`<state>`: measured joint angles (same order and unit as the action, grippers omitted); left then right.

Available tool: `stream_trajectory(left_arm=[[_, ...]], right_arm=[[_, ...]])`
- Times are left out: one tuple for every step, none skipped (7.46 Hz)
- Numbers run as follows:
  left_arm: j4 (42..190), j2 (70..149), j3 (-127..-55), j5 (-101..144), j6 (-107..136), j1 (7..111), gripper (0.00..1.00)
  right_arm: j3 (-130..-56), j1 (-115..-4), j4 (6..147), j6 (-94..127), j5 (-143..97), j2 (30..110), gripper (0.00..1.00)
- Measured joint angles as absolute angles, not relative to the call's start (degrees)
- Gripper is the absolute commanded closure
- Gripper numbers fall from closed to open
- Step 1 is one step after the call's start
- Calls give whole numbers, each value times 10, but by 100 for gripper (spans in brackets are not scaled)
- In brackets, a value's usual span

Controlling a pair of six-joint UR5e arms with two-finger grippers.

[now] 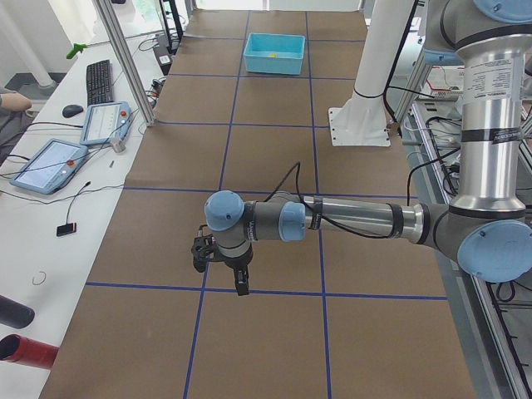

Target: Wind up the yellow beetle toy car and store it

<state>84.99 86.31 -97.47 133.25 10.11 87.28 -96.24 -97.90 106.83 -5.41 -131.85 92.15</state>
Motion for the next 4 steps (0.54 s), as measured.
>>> stream_trajectory(left_arm=[[850, 863, -975, 1332, 101, 873, 0], [850, 863, -975, 1332, 101, 873, 0], [850, 863, -975, 1332, 101, 873, 0], [850, 863, -975, 1332, 101, 873, 0]], right_arm=[[-942, -980, 1028, 26, -1292, 920, 0], [-921, -980, 987, 76, -1274, 920, 0], [-910, -980, 960, 95, -1266, 921, 0], [-903, -980, 943, 102, -1262, 924, 0]])
